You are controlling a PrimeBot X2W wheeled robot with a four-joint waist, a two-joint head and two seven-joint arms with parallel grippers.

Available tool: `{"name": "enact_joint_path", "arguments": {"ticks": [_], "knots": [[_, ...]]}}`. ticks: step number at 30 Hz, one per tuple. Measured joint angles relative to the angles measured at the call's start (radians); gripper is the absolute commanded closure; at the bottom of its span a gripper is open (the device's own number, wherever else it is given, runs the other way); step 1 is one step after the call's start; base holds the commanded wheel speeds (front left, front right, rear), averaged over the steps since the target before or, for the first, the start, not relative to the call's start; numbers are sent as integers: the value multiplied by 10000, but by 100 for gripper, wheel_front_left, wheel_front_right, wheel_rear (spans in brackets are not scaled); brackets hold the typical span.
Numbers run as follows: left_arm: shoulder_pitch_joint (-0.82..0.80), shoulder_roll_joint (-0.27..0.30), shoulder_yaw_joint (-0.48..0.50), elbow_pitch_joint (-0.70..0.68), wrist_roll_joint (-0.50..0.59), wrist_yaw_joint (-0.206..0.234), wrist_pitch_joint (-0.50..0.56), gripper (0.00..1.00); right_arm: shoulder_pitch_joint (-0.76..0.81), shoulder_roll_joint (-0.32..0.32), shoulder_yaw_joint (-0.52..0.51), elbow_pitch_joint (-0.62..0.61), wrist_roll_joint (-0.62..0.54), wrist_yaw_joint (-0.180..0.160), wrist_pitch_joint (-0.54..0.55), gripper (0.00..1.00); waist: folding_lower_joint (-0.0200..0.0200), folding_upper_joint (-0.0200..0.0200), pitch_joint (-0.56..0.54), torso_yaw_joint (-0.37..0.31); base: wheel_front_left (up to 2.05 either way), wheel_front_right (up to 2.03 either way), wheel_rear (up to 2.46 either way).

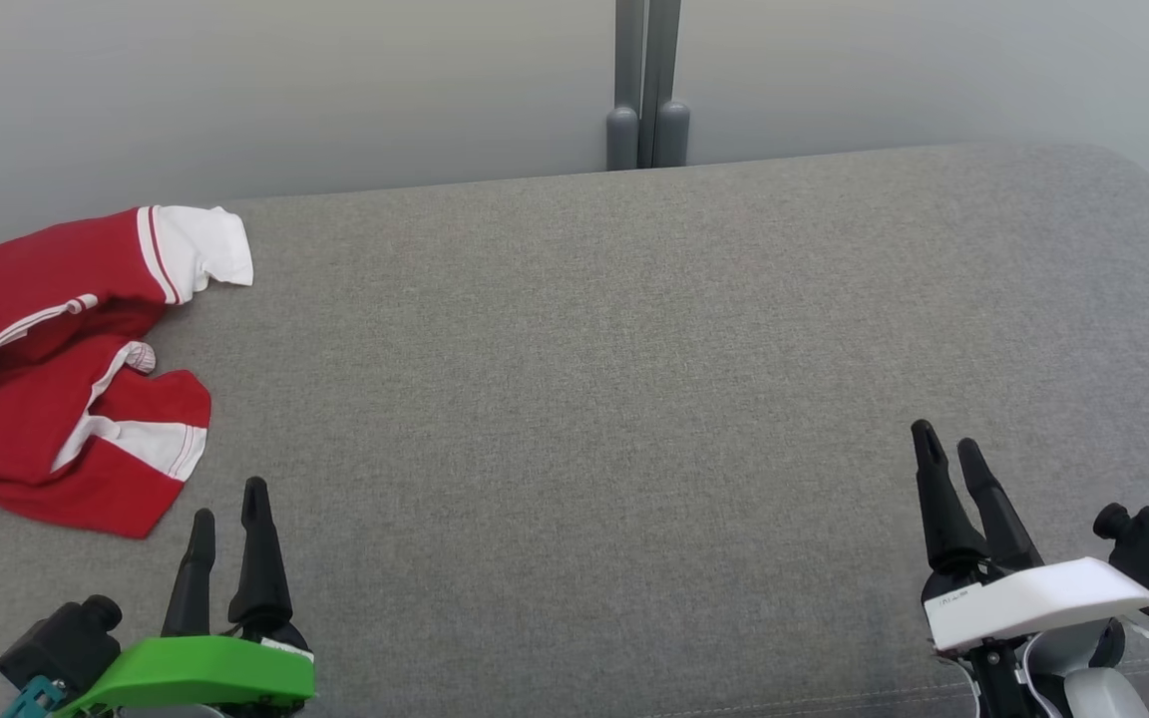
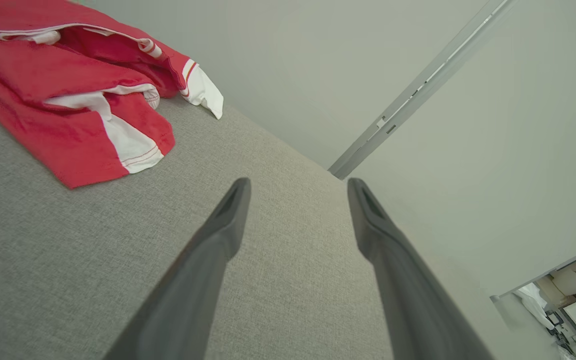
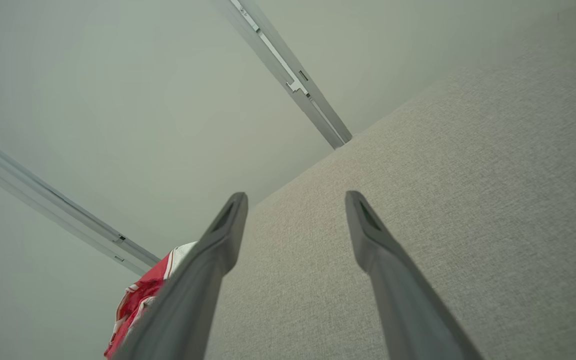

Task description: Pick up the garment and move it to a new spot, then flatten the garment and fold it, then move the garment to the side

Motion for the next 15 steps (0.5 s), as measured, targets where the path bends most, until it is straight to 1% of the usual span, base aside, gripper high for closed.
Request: {"name": "enact_joint_path", "arguments": {"ticks": [9,15], "knots": [[104,6,-94,33,1168,140,-228,0,-9,-12,234,2,-1233,2,-261,0,0,0,-27,3,0,0,0],[131,8,-157,117,1833,155,-393,0,-50,-19,368,25,-2027,2,-466,0,0,0,-34,2,0,0,0]]}}
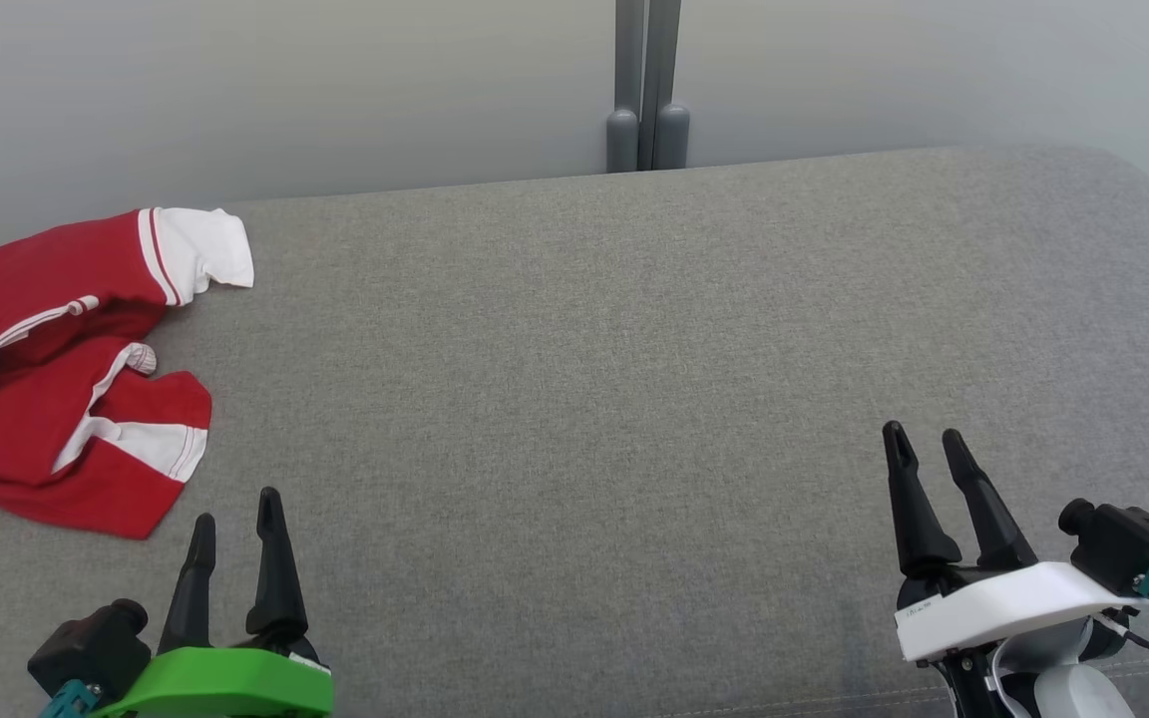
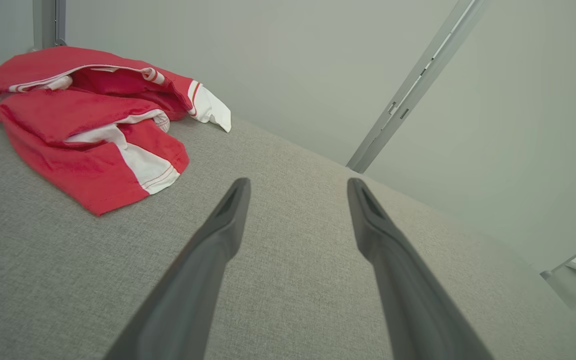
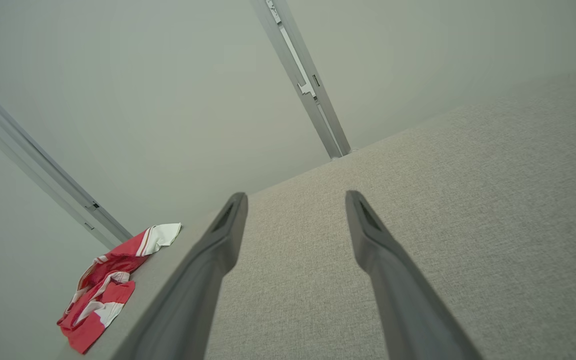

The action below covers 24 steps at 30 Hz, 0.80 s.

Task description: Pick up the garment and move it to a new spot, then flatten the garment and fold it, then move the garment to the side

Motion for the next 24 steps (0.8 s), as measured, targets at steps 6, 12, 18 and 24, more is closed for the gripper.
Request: {"name": "enact_joint_path", "arguments": {"ticks": [6,12,18,24], "knots": [[90,4,-23,69,596,0,-150,0,-27,-6,130,36,-706,0,-134,0,0,0,-8,8,0,0,0],[105,6,-44,105,1174,6,-299,0,-67,-10,230,88,-1356,0,-307,0,0,0,-23,15,0,0,0],[138,8,-71,119,1695,46,-428,0,-118,-15,322,111,-1958,0,-472,0,0,0,-32,22,0,0,0],[155,12,-117,140,2155,50,-531,0,-143,-21,420,111,-2522,0,-610,0,0,0,-36,26,0,0,0]]}}
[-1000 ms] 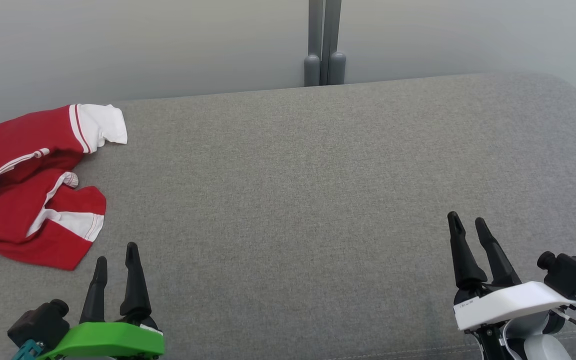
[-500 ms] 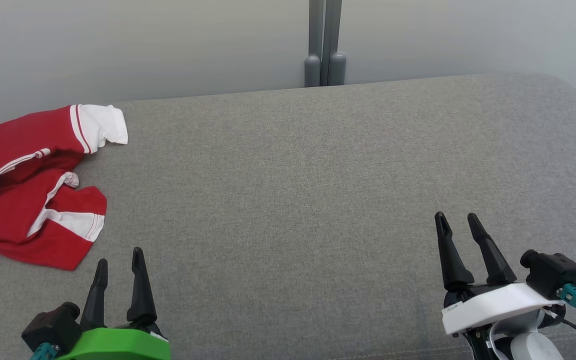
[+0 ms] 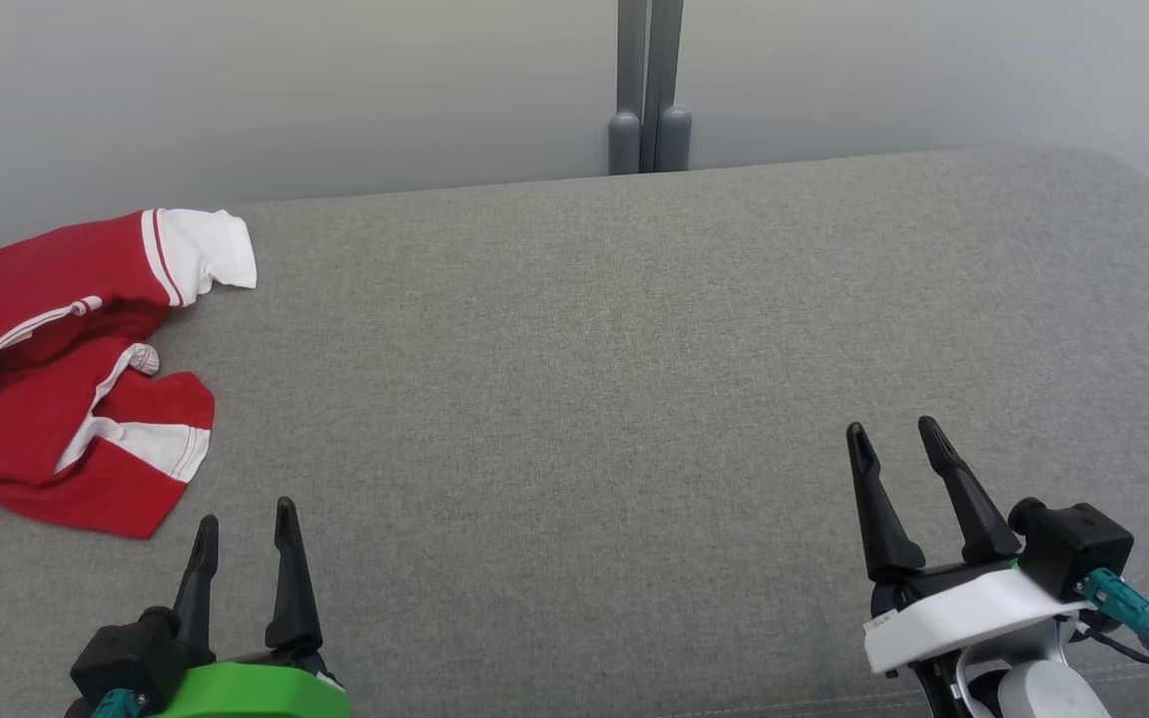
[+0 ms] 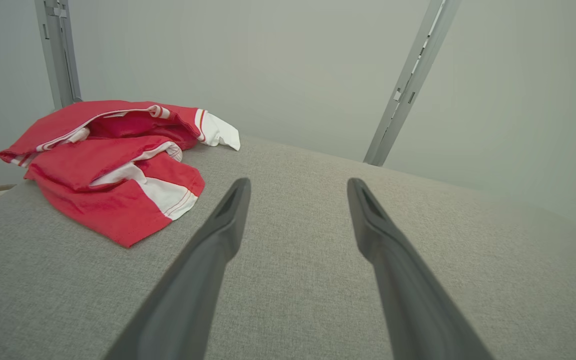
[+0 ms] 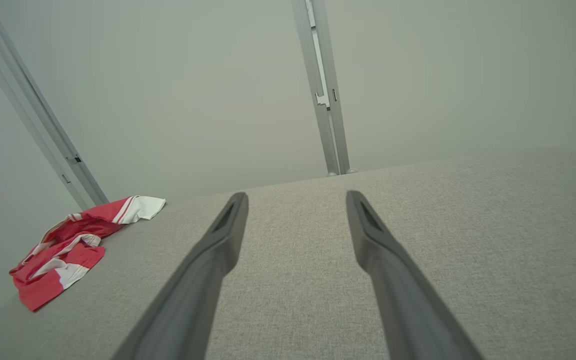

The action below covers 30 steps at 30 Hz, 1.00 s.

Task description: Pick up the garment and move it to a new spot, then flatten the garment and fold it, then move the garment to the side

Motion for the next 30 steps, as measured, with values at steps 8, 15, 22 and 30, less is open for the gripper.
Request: {"name": "enact_joint_path", "arguments": {"ticks": [8,15,22,30], "knots": [[84,2,-113,67,627,38,-196,0,-12,-4,140,35,-742,0,-198,0,0,0,-9,4,0,0,0],[135,6,-178,84,961,86,-334,0,-21,-10,203,58,-1290,2,-324,0,0,0,-8,1,0,0,0],[151,10,-232,86,1350,130,-441,0,-29,-17,209,176,-1707,2,-487,0,0,0,-12,16,0,0,0],[205,12,-267,105,1703,144,-598,0,-65,-25,222,328,-2105,2,-627,0,0,0,-30,21,0,0,0]]}}
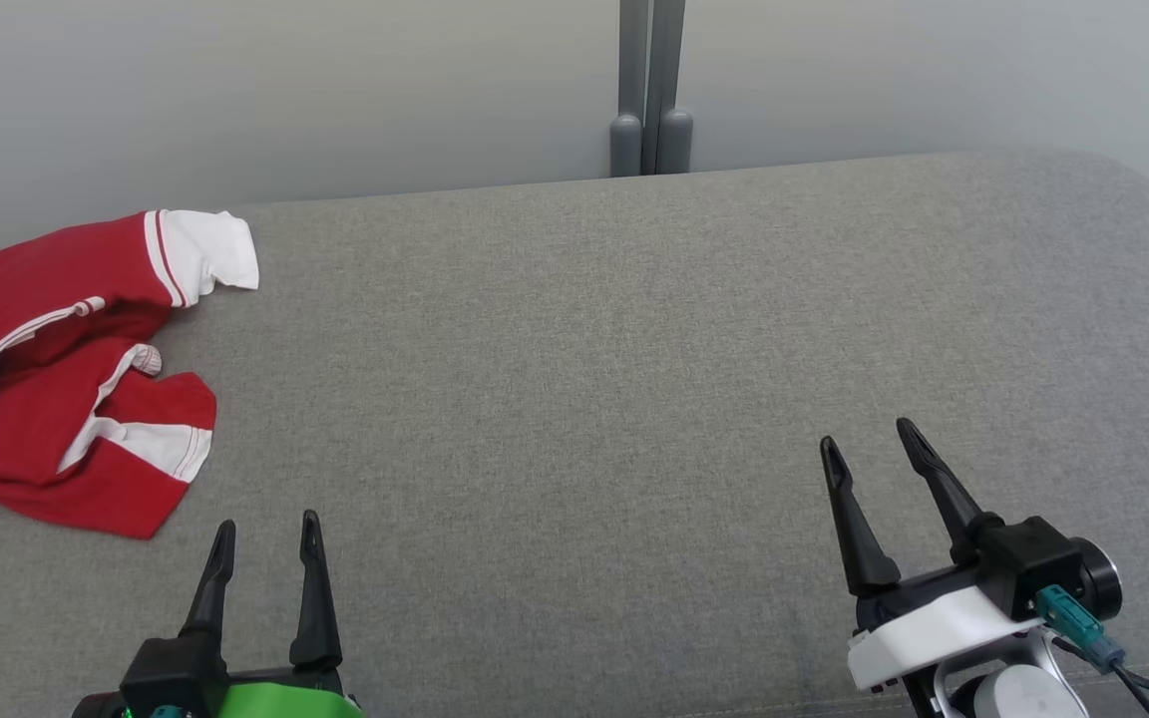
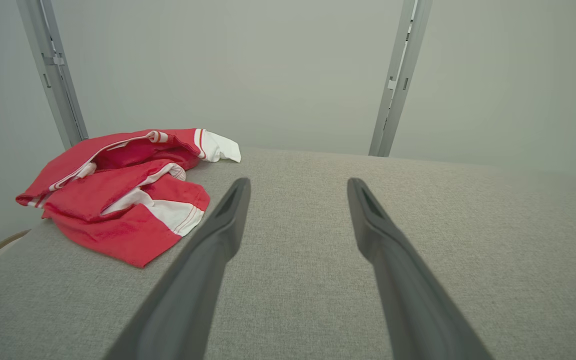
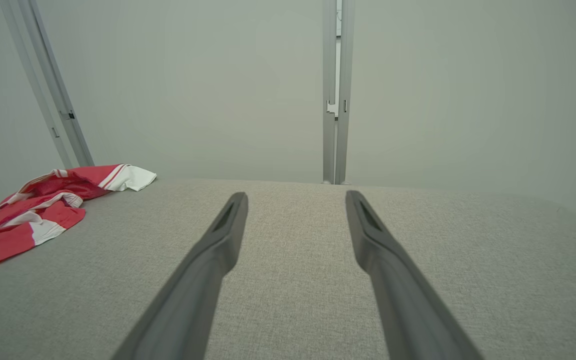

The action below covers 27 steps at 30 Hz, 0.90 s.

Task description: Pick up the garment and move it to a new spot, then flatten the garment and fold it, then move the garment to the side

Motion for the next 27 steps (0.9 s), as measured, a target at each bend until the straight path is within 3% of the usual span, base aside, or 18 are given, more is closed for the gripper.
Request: {"name": "enact_joint_path", "arguments": {"ticks": [27], "knots": [[181,4,-27,184,67,33,-59,0,-1,-4,-59,372,-127,0,-90,0,0,0,-192,-4,0,0,0]]}}
